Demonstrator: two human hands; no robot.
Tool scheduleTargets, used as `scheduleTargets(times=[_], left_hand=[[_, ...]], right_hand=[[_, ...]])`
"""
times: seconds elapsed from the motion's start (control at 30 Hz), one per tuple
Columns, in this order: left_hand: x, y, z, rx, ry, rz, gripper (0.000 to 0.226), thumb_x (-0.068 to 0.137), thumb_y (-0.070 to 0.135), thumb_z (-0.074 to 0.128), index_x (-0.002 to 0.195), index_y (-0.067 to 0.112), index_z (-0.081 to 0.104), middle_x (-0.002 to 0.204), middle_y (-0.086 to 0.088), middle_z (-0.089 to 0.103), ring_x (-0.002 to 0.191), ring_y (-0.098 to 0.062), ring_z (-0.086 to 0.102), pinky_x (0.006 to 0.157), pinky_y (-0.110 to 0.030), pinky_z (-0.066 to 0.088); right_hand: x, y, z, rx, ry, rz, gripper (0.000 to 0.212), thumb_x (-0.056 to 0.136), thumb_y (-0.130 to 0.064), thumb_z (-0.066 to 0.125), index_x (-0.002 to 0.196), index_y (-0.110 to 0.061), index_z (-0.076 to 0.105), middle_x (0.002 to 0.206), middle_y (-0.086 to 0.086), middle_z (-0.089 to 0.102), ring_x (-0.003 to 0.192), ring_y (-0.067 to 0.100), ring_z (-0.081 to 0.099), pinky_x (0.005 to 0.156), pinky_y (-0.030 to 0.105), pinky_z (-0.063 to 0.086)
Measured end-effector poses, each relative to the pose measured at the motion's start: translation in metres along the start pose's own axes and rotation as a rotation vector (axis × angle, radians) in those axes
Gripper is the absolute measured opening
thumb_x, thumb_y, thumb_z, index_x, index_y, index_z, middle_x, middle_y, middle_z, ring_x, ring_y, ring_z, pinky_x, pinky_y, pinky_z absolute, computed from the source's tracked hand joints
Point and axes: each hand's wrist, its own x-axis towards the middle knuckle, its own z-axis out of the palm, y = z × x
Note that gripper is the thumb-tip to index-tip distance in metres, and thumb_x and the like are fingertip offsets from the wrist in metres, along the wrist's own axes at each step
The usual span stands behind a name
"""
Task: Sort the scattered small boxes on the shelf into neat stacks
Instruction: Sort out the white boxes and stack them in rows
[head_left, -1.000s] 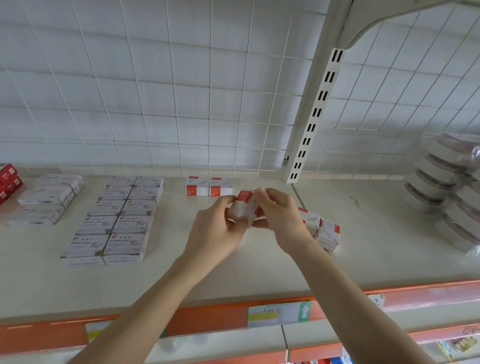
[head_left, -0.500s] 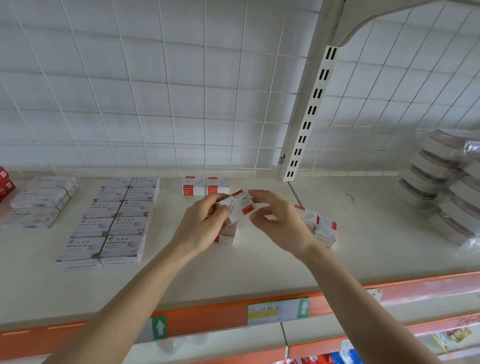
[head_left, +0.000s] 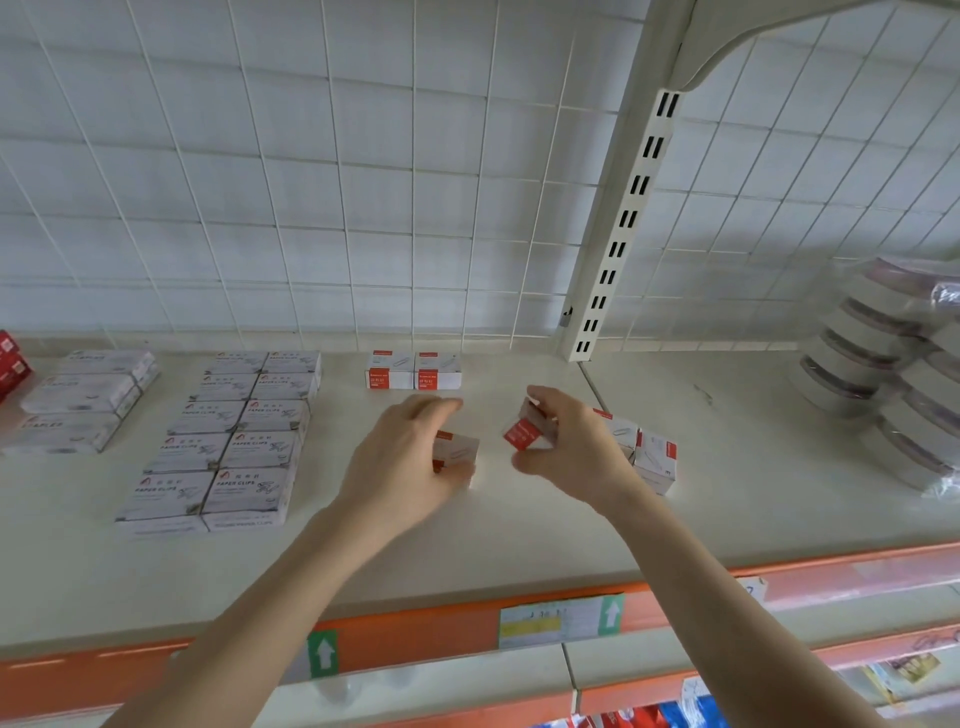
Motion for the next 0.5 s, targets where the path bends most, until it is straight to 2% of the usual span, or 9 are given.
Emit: scheduleTargets(times=[0.1, 0.17, 0.27, 0.5], left_hand=[[0.005, -0.009, -0.003, 0.090, -0.134, -0.028, 0.066, 0.081, 0.035, 0.065, 0.139, 0.019, 0.038, 0.141, 0.005, 0.037, 0.128, -0.018, 0.036, 0.097, -0.028, 0.037], [0.008, -0.011, -0.002, 0.125, -0.211, -0.018, 0.064, 0.084, 0.038, 0.062, 0.140, 0.021, 0.037, 0.141, 0.006, 0.037, 0.128, -0.019, 0.034, 0.098, -0.029, 0.036], [0.011, -0.011, 0.004, 0.175, -0.283, 0.013, 0.058, 0.087, 0.041, 0.056, 0.140, 0.023, 0.037, 0.141, 0.006, 0.039, 0.128, -0.019, 0.035, 0.098, -0.030, 0.036], [0.018, -0.014, 0.009, 0.220, -0.270, -0.060, 0.052, 0.089, 0.043, 0.053, 0.136, 0.023, 0.041, 0.131, 0.002, 0.045, 0.120, -0.019, 0.042, 0.088, -0.032, 0.042]], right_hand=[[-0.004, 0.006, 0.003, -0.194, -0.045, -0.093, 0.053, 0.071, -0.009, 0.073, 0.120, -0.008, 0.054, 0.109, 0.008, 0.056, 0.099, 0.023, 0.054, 0.078, 0.024, 0.040], [-0.005, 0.010, 0.008, -0.262, -0.064, -0.118, 0.048, 0.073, -0.014, 0.072, 0.118, -0.008, 0.056, 0.109, 0.009, 0.056, 0.101, 0.025, 0.055, 0.081, 0.026, 0.041], [-0.005, 0.011, 0.013, -0.284, -0.106, -0.111, 0.051, 0.078, -0.016, 0.069, 0.126, -0.012, 0.052, 0.116, 0.006, 0.053, 0.108, 0.023, 0.052, 0.090, 0.026, 0.042], [0.001, 0.010, 0.018, -0.263, -0.090, -0.161, 0.051, 0.079, -0.010, 0.066, 0.127, -0.012, 0.050, 0.119, 0.009, 0.052, 0.109, 0.024, 0.051, 0.090, 0.027, 0.042]])
